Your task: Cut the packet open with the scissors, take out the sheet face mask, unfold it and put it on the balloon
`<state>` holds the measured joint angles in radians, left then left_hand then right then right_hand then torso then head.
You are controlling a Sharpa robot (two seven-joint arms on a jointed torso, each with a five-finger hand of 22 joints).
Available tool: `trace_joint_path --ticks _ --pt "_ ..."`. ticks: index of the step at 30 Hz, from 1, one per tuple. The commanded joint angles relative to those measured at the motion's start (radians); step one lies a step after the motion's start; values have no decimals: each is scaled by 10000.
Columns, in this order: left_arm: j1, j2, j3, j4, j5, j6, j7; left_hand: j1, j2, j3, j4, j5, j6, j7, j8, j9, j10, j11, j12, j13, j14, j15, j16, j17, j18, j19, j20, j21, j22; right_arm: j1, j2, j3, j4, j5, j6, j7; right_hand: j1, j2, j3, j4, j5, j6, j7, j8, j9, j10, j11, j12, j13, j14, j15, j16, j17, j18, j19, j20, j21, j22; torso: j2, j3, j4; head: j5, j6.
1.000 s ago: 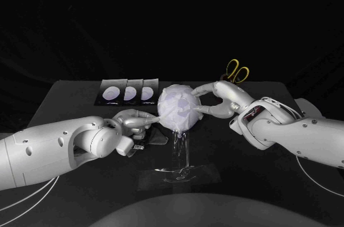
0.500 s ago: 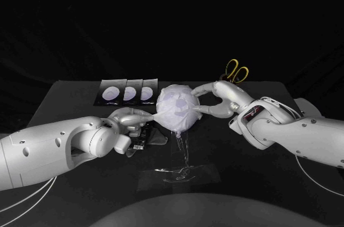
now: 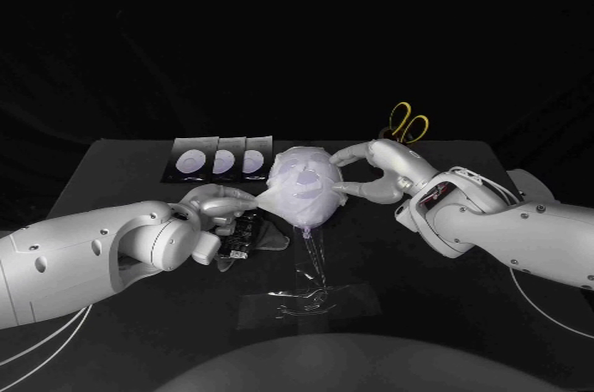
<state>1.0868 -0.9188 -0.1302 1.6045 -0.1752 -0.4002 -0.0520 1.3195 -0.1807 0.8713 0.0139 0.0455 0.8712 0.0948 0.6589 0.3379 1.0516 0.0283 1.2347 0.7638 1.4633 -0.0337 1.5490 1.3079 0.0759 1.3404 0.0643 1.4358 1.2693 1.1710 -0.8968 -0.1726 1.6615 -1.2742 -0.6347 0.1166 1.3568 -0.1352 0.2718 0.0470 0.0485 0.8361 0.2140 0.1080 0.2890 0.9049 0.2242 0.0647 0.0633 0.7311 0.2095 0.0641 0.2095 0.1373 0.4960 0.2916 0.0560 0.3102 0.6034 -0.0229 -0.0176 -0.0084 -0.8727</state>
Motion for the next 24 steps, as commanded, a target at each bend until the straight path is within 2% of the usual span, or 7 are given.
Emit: trace_joint_path --ticks 1,5,9,11,13,19,24 --pt "2 26 7 37 -401 648 -361 -121 -12 66 6 39 62 15 222 1637 140 -75 21 -39 709 -18 63 1842 -46 40 2 23 -45 0 9 5 2 -57 65 26 114 30 -84 3 6 73 506 66 -14 51 0 -18 1 -98 14 -59 -20 82 -51 1 -32 -21 4 -5 -6 5 1" --pt "2 44 7 49 -474 1143 -589 -273 -9 56 43 34 9 39 200 1646 -55 -60 -125 -313 674 -4 47 1769 -28 -22 10 -13 -123 0 12 5 0 -57 62 27 117 31 -87 2 6 73 507 66 -16 50 0 -19 1 -122 14 -61 -29 82 -43 1 -31 -19 2 4 -5 6 1" --pt "2 44 7 35 -567 1581 -872 -476 -141 -154 21 28 -321 129 14 1585 -780 26 -689 -1274 609 59 18 1645 -3 -122 45 -79 -250 0 16 5 -1 -57 53 29 117 31 -87 2 6 73 507 66 -16 50 0 -19 1 -122 14 -61 -29 82 -43 1 -31 -19 1 6 -7 -3 1" --pt "2 42 7 24 -641 1734 -1011 -506 -161 -228 11 29 -395 149 -45 1554 -886 52 -758 -1387 581 81 6 1590 10 -168 60 -110 -311 0 17 5 -2 -57 45 31 117 31 -87 2 6 73 507 66 -16 50 0 -19 1 -122 14 -61 -29 82 -43 1 -31 -19 3 10 -7 -1 1" --pt "2 41 7 -1 -765 1863 -1164 -727 -266 -740 97 42 -811 311 -440 1323 -1361 223 -945 -1821 456 243 -46 1365 49 -347 181 -242 -535 0 17 5 -3 -57 24 37 123 32 -99 1 6 72 509 63 -21 47 2 -21 0 -153 18 -66 -43 80 -49 1 -31 -32 -3 6 -8 10 1" --pt "2 28 8 -78 -1024 1920 -1301 -635 -767 -1468 -120 31 -2170 860 -1351 813 -2166 735 -1164 -1937 -99 675 -263 434 239 -1120 539 -780 -1504 0 17 5 -15 -57 -12 49 123 32 -99 1 6 72 509 63 -21 47 2 -21 0 -153 18 -66 -43 80 -49 1 -31 -32 -1 1 -3 29 39" --pt "3 -45 47 -142 -1317 1849 -1055 -462 -864 -2342 -153 17 -2812 1036 -1350 707 -2974 958 -1423 -2127 -995 913 -598 -837 533 -2210 824 -1559 -2805 0 21 5 -42 -57 -24 50 130 32 -116 1 6 69 512 59 -28 42 5 -25 -1 -184 21 -70 -58 78 -44 1 -31 -43 0 -1 1 39 81"
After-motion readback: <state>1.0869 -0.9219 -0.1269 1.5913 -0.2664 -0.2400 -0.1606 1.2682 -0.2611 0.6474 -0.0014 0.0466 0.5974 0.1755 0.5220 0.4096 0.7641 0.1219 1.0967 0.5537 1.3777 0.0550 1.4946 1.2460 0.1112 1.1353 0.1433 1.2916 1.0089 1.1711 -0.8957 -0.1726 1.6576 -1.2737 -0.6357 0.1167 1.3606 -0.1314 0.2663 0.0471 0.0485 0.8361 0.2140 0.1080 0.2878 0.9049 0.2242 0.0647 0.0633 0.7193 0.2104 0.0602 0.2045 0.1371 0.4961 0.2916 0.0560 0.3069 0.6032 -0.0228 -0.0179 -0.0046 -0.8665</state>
